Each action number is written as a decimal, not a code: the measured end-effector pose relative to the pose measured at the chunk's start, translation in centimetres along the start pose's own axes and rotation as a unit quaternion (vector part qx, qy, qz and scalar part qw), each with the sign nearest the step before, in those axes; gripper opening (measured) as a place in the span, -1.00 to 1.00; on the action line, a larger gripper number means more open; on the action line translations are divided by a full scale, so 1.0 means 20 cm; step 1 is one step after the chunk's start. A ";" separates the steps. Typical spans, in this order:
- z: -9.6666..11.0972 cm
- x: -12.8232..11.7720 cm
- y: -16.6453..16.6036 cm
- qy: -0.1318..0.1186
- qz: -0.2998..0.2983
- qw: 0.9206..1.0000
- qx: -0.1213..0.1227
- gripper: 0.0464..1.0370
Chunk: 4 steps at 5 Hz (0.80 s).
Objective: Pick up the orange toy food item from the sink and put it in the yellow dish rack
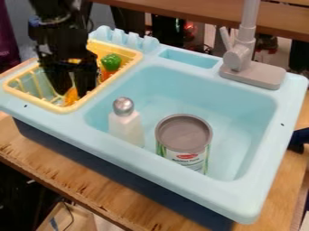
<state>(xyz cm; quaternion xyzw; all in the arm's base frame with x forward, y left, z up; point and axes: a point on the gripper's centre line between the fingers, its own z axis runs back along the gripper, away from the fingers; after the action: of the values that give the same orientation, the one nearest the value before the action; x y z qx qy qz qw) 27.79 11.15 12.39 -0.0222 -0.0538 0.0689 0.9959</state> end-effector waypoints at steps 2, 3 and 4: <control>0.29 0.04 0.00 -0.043 0.064 0.997 0.003 0.94; 0.45 0.04 -0.06 -0.032 0.039 0.998 0.040 0.93; 0.55 0.03 -0.19 -0.032 -0.018 0.998 0.054 0.93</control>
<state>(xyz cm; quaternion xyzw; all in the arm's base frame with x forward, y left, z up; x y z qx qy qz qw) 27.72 7.79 23.64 0.0346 -0.0821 0.0546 0.9945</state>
